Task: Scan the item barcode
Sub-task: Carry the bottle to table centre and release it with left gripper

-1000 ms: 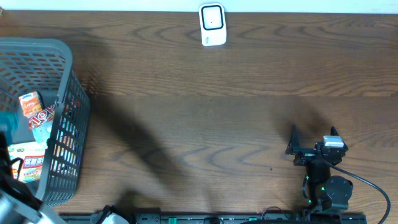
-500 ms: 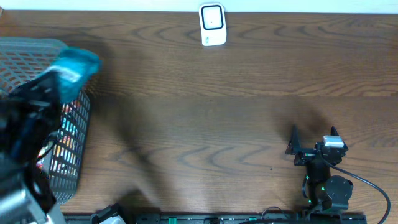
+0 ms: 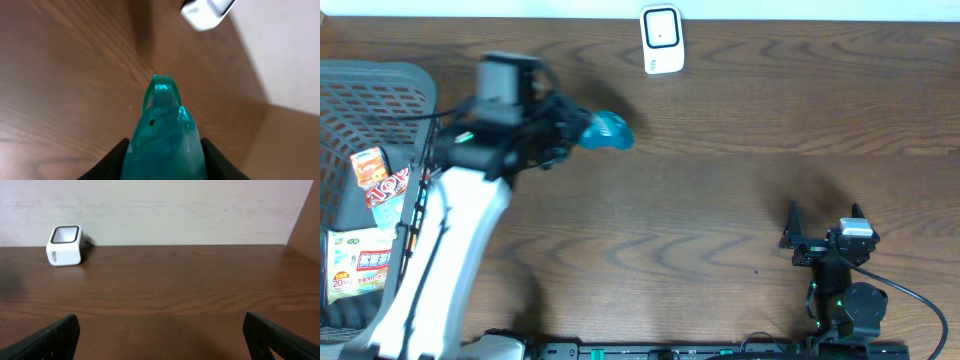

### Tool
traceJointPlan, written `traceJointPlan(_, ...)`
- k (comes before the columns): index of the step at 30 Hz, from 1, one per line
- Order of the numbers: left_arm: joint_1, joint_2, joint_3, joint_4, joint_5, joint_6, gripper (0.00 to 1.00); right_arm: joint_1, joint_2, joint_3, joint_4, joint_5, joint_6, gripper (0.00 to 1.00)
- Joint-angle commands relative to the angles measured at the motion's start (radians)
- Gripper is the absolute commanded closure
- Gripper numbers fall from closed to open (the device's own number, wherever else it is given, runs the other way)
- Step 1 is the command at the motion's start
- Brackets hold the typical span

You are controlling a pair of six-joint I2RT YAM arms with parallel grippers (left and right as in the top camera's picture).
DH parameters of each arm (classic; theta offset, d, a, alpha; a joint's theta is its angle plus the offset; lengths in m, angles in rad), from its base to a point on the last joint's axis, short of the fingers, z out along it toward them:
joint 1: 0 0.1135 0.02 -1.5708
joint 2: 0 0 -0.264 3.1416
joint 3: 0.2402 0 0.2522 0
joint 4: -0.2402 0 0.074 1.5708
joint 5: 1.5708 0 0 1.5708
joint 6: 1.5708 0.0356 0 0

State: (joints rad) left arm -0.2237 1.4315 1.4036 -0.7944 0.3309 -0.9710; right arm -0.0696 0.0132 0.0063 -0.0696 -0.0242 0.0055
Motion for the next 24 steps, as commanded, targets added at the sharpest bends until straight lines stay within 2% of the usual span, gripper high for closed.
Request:
traceJointPlan(1,-0.08,0.107,0.006,0.071,-0.063,0.013,0.73,0.004,-0.001,-0.001,-0.003,-0.004,-0.014,0.01)
traceJointPlan(11,-0.144,0.353,0.006,0.262,0.023,0.012,0.72,0.004,-0.001,-0.001,-0.003,-0.004,-0.014,0.01)
traceJointPlan(20,-0.159,0.459,0.005,0.274,0.021,0.012,0.72,0.004,-0.001,0.0,-0.003,-0.004,-0.014,0.01)
traceJointPlan(24,-0.195,0.496,0.005,0.277,0.066,0.013,0.72,0.004,-0.001,-0.001,-0.003,-0.005,-0.014,0.01)
